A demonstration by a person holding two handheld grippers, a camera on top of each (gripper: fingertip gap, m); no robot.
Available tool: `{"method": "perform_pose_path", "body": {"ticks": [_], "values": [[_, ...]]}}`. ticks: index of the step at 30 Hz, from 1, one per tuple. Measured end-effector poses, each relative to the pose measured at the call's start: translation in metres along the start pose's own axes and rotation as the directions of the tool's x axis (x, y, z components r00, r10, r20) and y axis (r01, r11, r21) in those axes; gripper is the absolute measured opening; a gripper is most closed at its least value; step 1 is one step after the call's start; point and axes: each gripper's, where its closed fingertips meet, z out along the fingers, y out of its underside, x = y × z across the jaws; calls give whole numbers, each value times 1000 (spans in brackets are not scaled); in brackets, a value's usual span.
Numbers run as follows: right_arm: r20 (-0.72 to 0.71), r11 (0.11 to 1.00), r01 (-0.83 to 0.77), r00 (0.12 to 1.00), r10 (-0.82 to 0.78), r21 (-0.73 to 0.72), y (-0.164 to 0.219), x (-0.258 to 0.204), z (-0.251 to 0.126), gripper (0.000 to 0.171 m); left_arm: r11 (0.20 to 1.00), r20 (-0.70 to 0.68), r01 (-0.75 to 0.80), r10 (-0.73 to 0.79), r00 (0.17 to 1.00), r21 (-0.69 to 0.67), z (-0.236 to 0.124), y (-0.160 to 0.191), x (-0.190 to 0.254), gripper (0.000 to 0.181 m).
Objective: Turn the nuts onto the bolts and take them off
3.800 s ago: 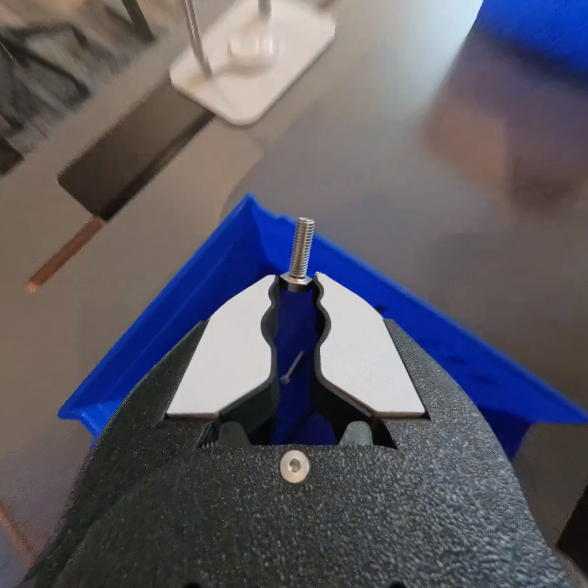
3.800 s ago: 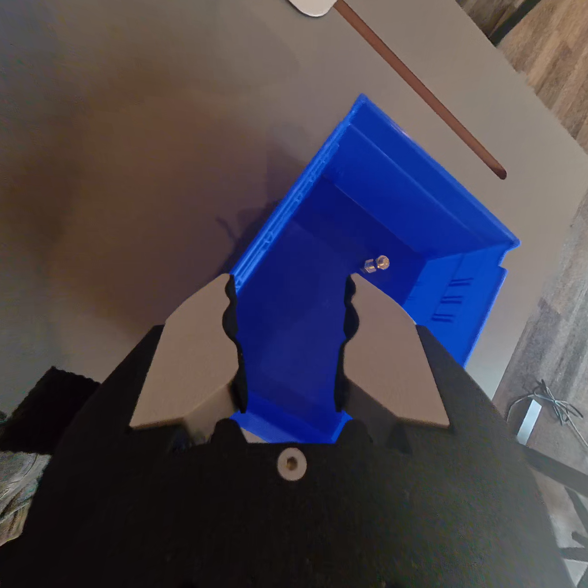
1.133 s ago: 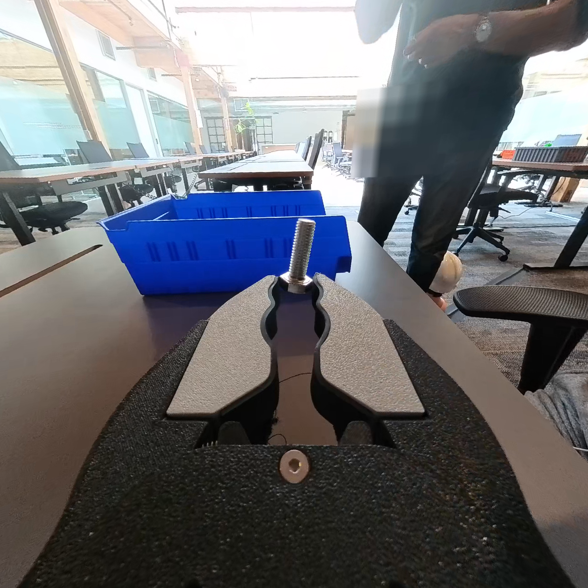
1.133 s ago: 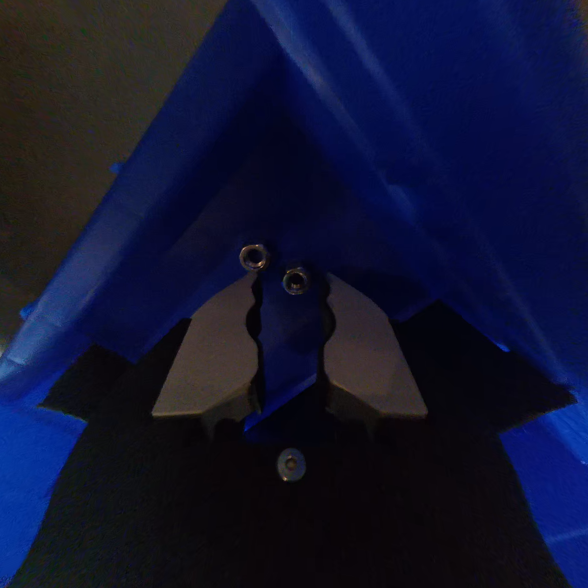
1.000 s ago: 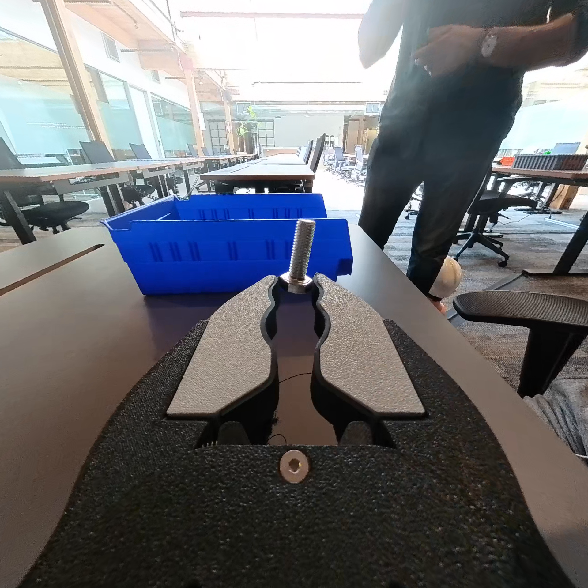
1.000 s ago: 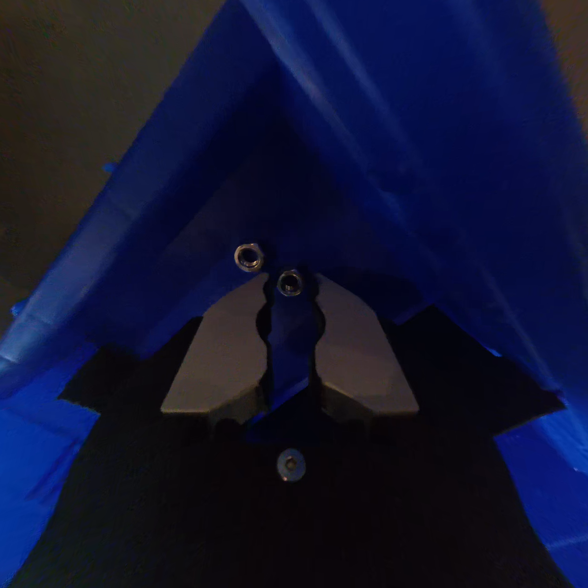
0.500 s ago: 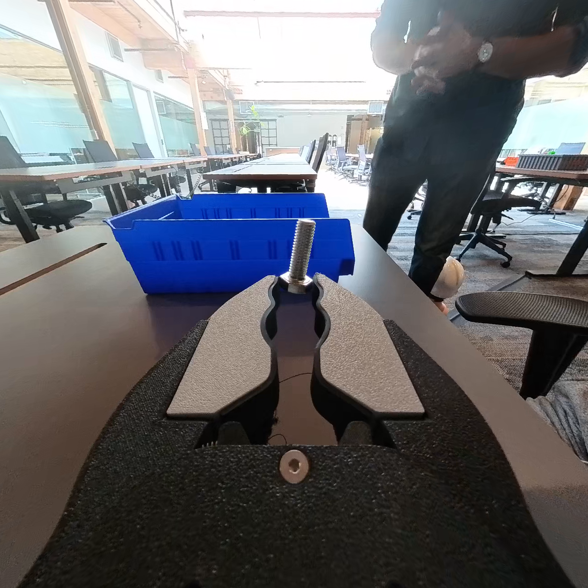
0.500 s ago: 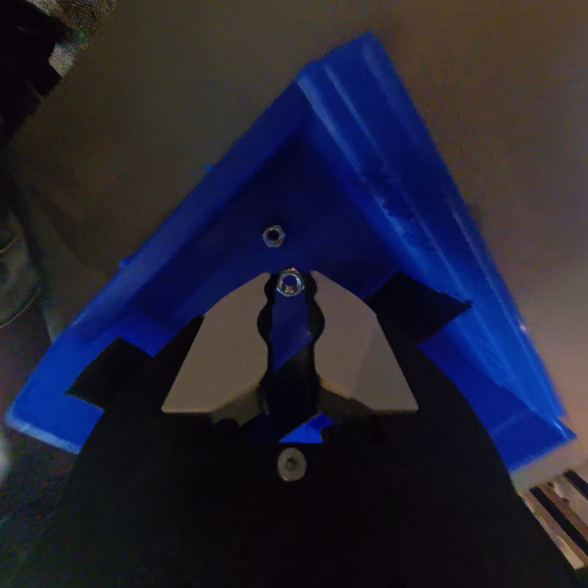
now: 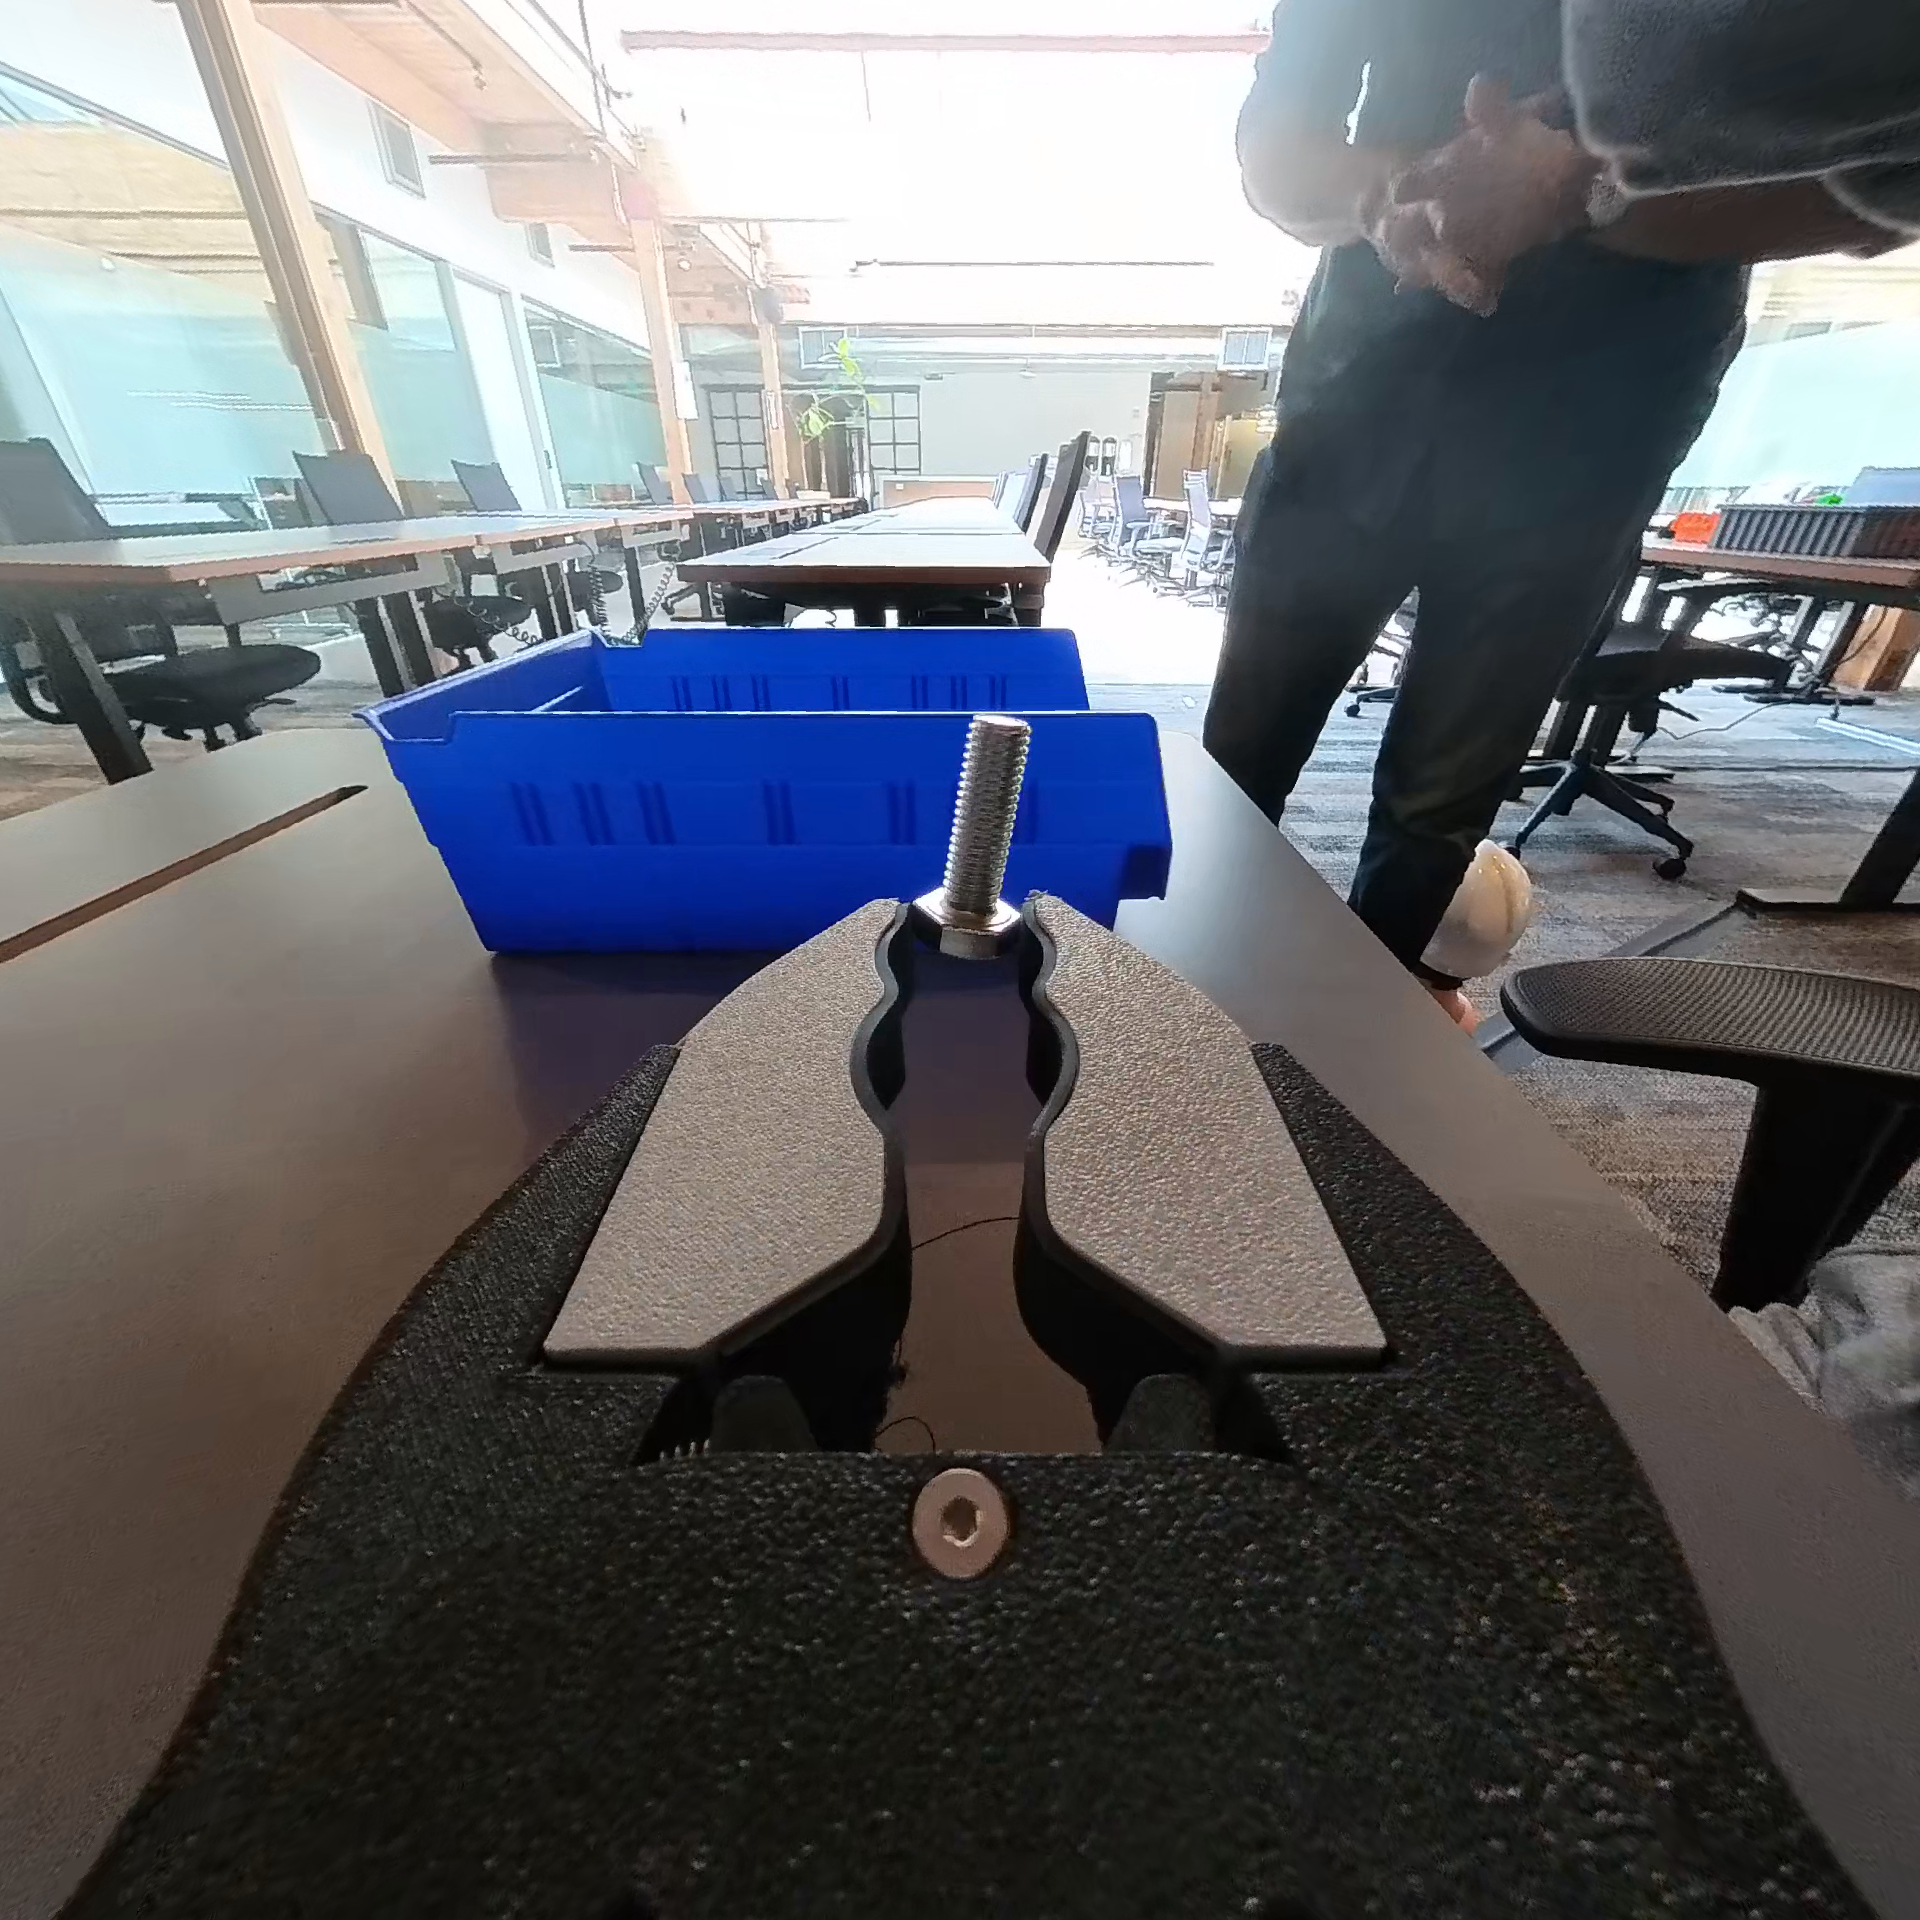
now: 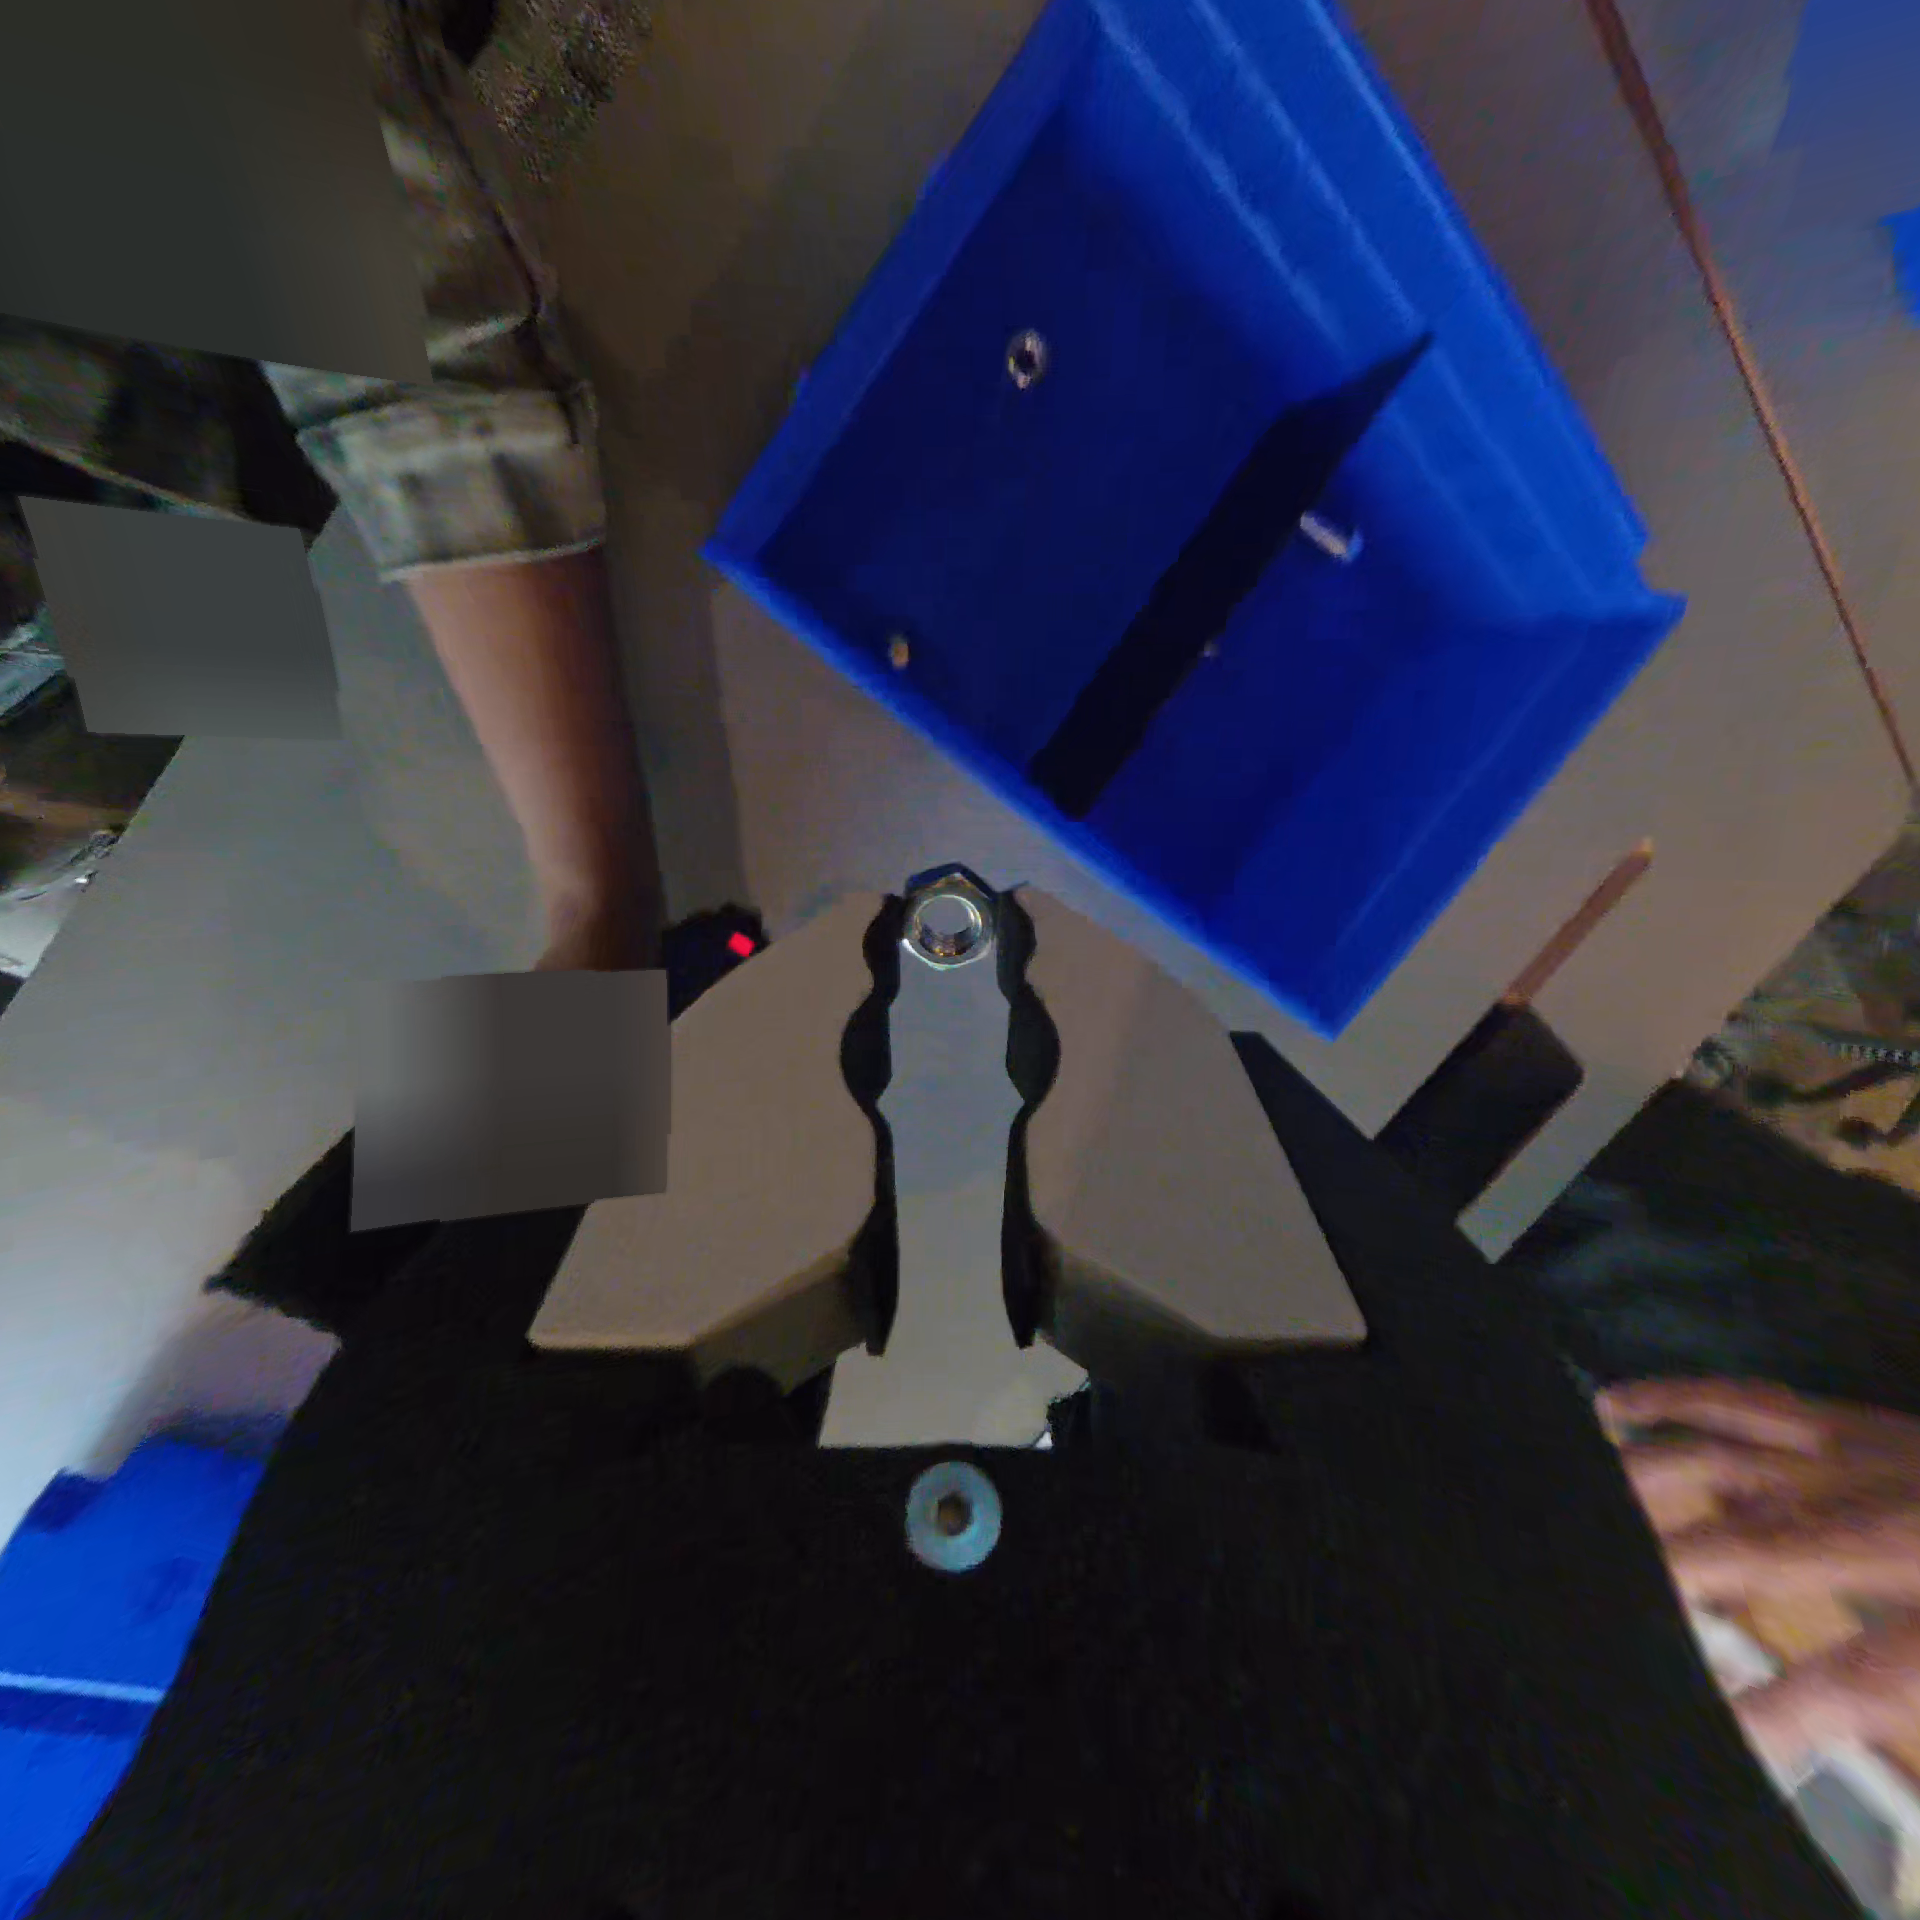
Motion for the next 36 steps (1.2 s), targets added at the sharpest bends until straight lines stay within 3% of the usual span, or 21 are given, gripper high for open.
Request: {"method": "perform_pose_path", "body": {"ticks": [7, 15, 25, 36], "values": [[-39, 986, -154, 988, 152, -58, 85, -51, -53, 17, 1000, 12, -1, 1, 1000, -3, 0, 0, 0, 19], [-27, 958, -267, 964, 266, -101, 156, -113, -66, 18, 1000, 20, -12, 12, 1000, -15, 1, 1, -1, 19], [2, 957, -268, 963, 270, -107, 190, -158, -50, 17, 1000, 24, 5, -5, 1000, -6, 0, 1, -2, 19], [12, 984, -133, 991, 135, -116, 182, -168, -24, 17, 999, 16, 45, -46, 999, 14, -1, -2, -2, 19]]}}
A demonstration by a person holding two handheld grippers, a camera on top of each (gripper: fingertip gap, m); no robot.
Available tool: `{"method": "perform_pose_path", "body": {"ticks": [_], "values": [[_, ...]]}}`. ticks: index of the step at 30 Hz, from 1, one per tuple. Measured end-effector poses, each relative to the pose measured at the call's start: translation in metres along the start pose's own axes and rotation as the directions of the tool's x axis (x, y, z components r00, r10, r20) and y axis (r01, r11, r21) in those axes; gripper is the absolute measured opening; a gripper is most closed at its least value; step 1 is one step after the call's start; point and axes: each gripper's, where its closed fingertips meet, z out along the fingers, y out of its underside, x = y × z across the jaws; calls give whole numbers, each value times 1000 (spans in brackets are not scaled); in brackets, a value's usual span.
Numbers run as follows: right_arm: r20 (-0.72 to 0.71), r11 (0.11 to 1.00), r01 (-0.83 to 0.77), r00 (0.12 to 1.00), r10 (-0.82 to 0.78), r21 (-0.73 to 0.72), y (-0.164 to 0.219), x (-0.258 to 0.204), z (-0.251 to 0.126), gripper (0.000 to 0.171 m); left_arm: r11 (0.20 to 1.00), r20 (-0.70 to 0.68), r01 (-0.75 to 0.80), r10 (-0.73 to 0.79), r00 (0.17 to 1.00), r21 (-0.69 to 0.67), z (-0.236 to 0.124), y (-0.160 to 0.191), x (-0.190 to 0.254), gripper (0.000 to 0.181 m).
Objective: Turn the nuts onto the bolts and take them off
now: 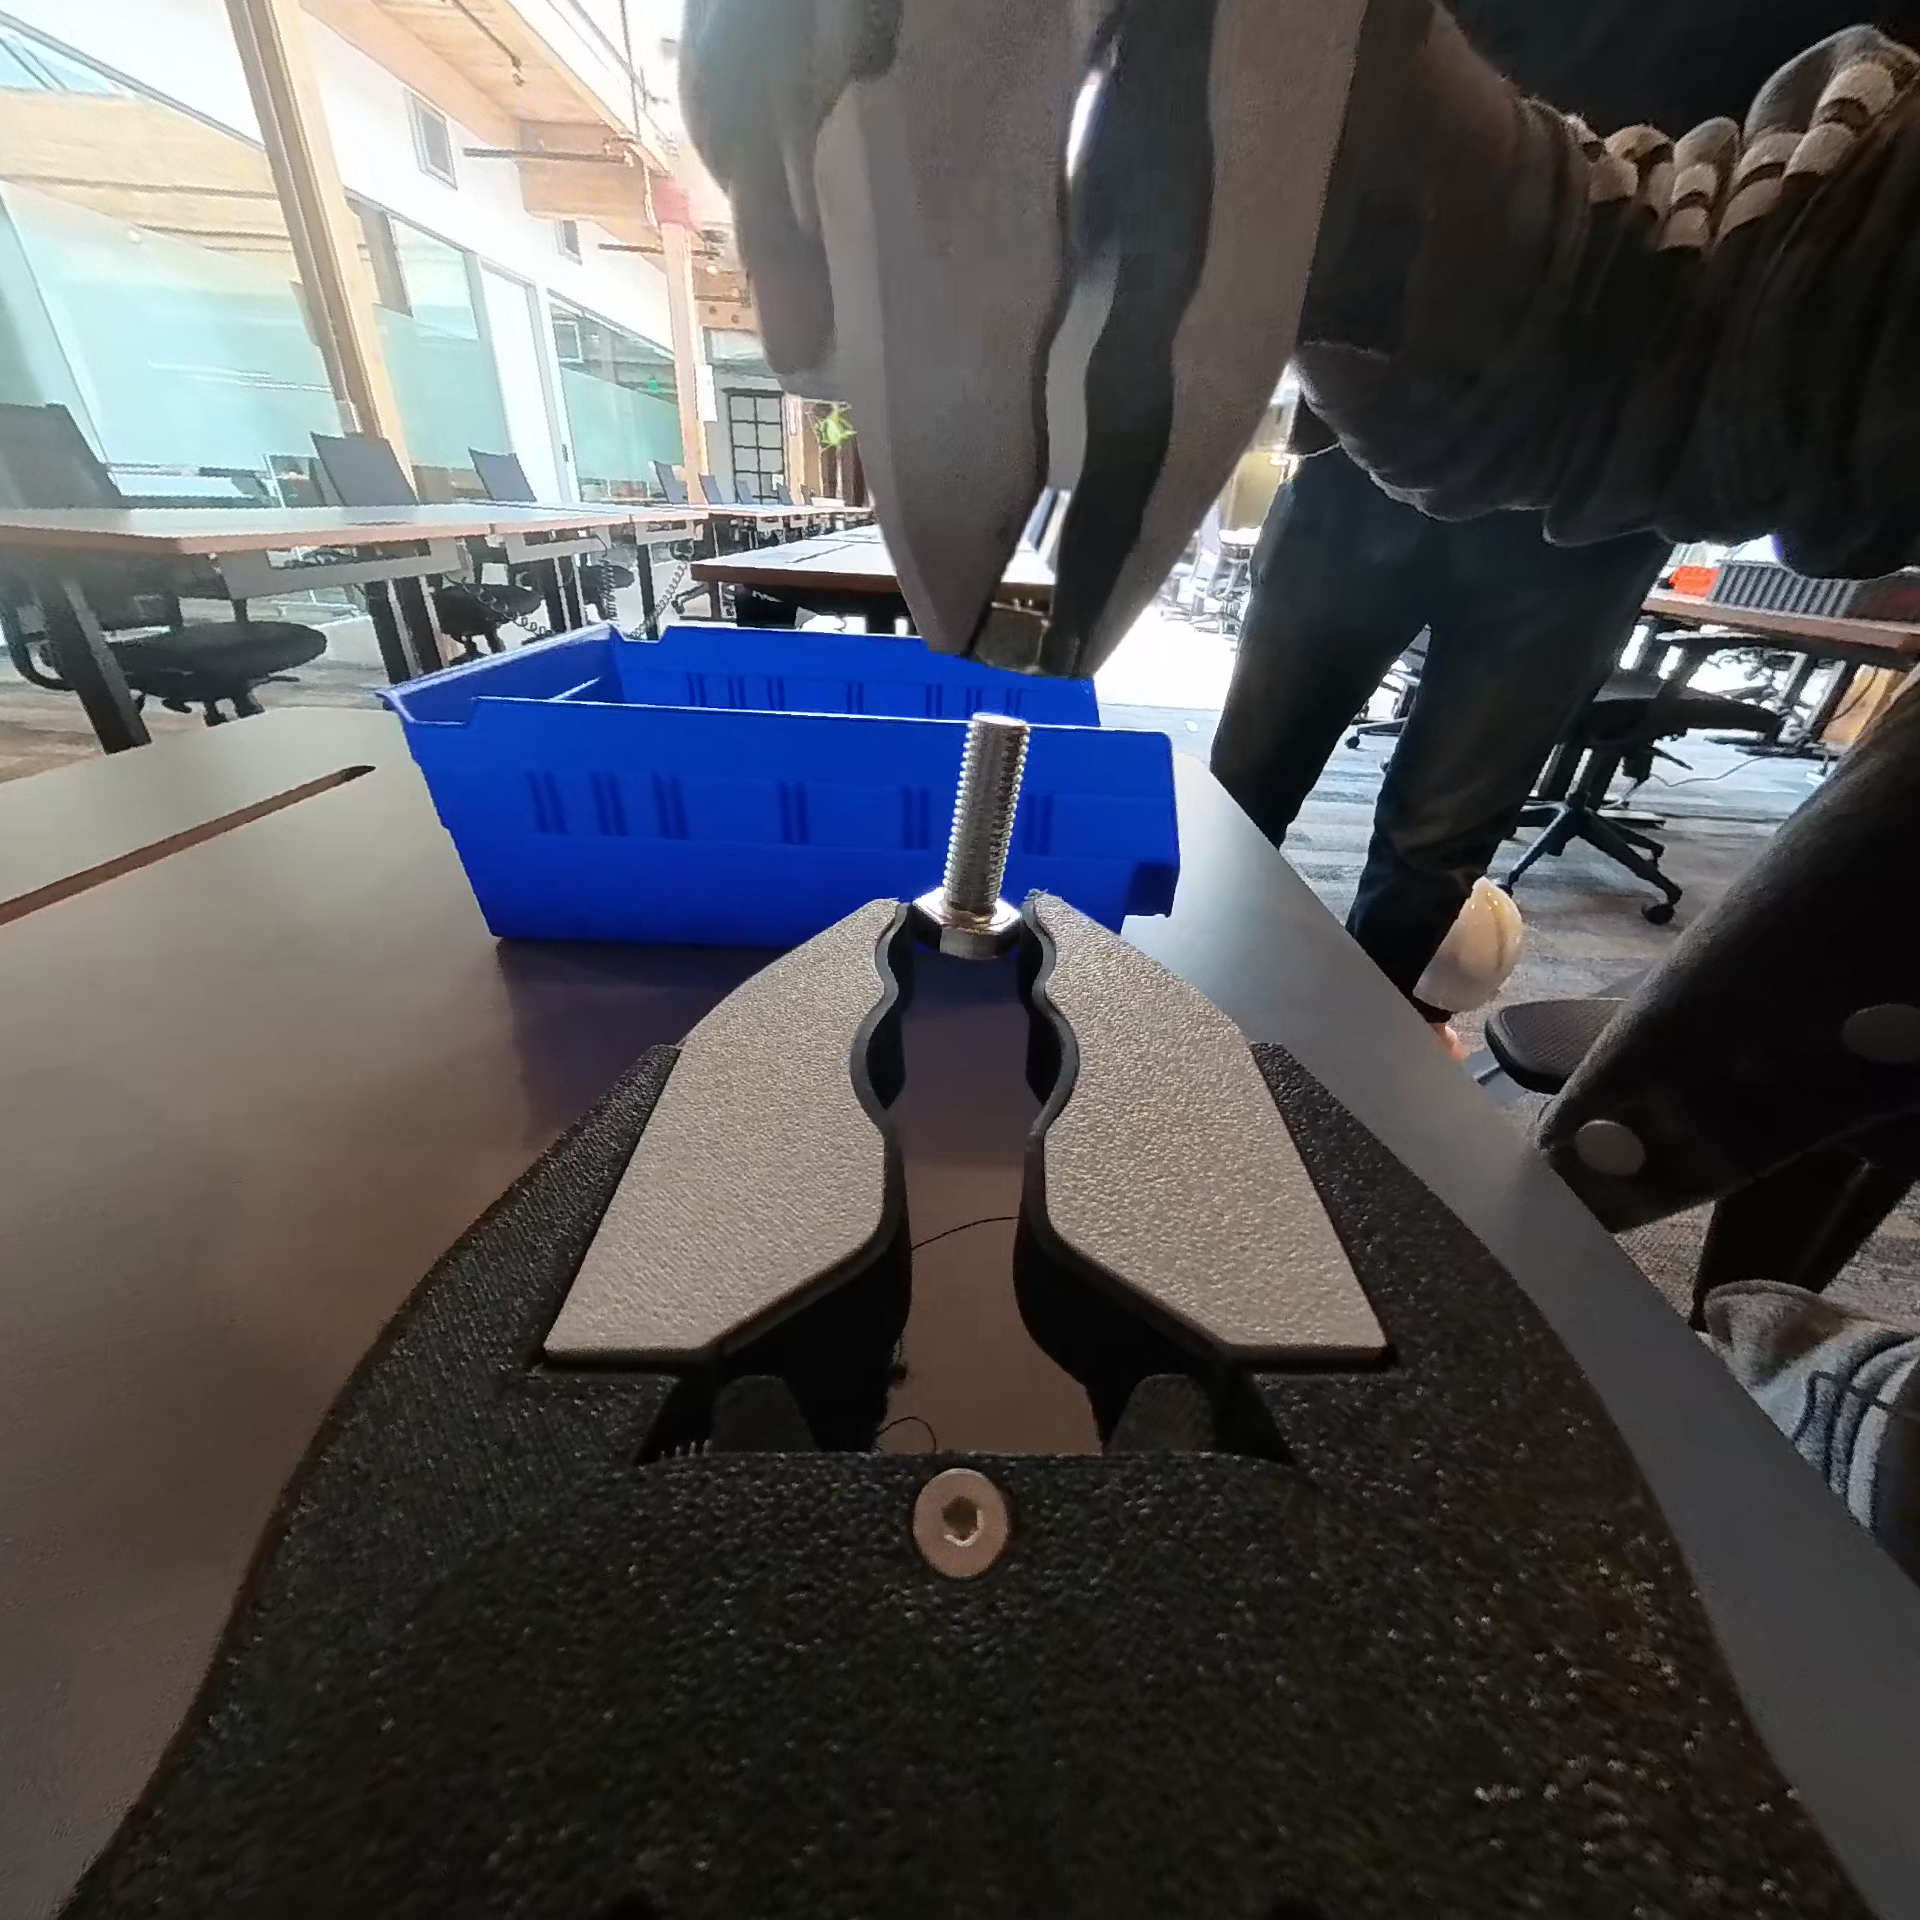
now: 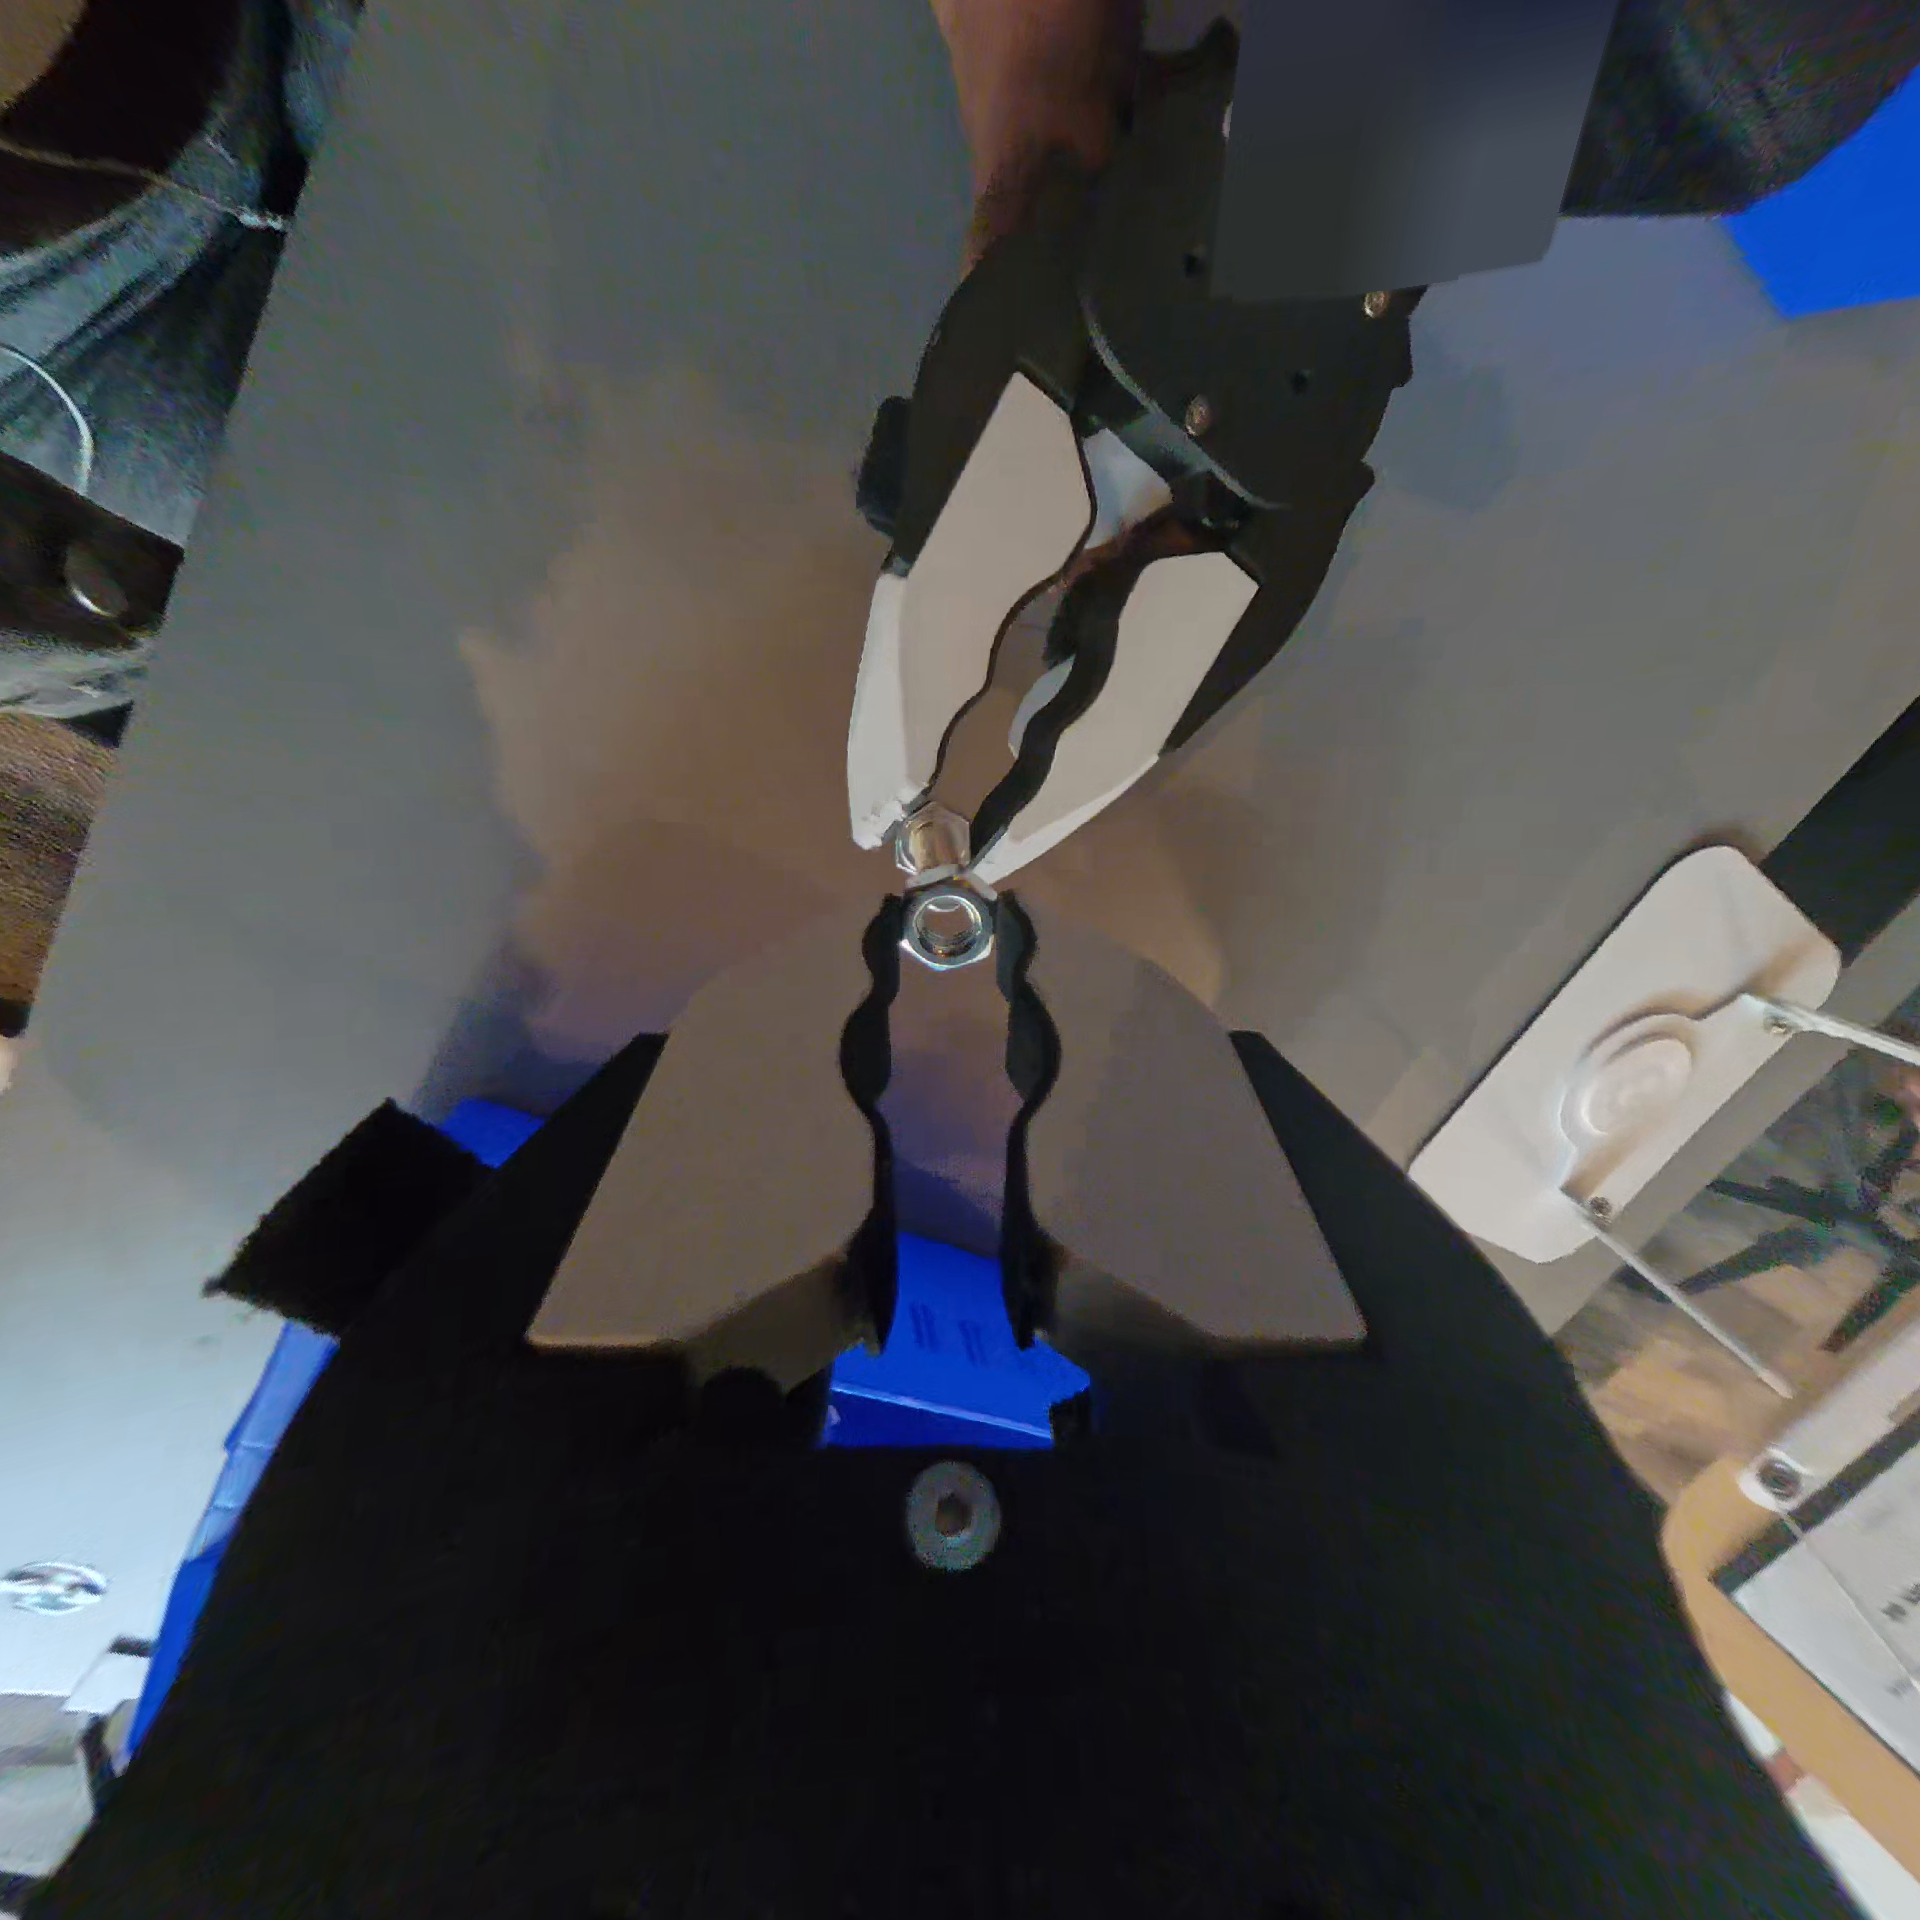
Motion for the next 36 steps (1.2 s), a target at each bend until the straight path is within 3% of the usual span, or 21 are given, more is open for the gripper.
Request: {"method": "perform_pose_path", "body": {"ticks": [25, 29, 36], "values": [[150, 990, 98, 985, -82, -98, 3, 0, 10, 18, 1000, 1, 22, -22, 1000, 0, -1, 0, -1, 19], [154, 992, 2, 988, 17, -125, 7, 1, 11, 17, 1000, 32, 15, -15, 999, -4, -2, -1, -2, 19], [85, 941, -298, 946, 314, -157, 13, 4, 11, 17, 1000, 68, 26, -27, 997, 10, -4, -3, -6, 19]]}}
